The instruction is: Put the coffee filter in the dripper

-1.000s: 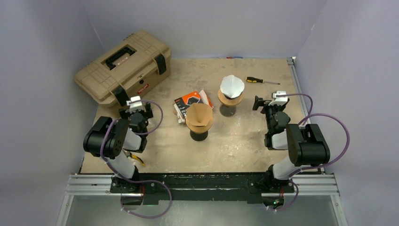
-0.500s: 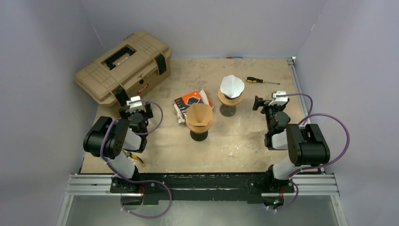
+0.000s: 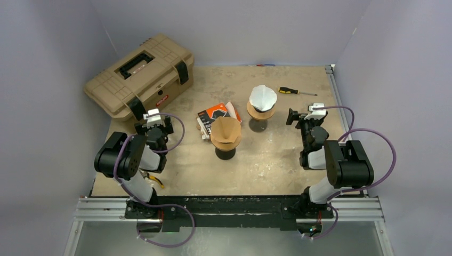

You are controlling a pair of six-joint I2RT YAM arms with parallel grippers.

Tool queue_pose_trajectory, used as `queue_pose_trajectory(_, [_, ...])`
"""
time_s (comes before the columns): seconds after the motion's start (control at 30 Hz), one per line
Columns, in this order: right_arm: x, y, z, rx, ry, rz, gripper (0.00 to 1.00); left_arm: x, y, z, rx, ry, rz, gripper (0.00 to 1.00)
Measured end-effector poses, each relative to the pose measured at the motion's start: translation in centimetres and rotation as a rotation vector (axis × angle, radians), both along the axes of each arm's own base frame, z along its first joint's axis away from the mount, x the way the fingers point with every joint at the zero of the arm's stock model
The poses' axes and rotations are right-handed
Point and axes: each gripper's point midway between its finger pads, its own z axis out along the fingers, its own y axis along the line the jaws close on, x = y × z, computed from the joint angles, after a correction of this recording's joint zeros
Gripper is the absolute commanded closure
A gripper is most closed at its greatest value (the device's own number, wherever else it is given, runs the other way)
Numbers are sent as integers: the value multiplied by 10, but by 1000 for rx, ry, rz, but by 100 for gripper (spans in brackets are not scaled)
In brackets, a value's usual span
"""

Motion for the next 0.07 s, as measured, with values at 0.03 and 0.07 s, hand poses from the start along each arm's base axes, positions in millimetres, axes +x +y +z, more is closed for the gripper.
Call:
queue_pose_trajectory(0.03, [0, 0, 0, 0, 0, 0, 1, 0, 0, 0, 0, 0, 0, 1])
queue_pose_trajectory(0.07, [0, 0, 0, 0, 0, 0, 1, 0, 0, 0, 0, 0, 0, 1])
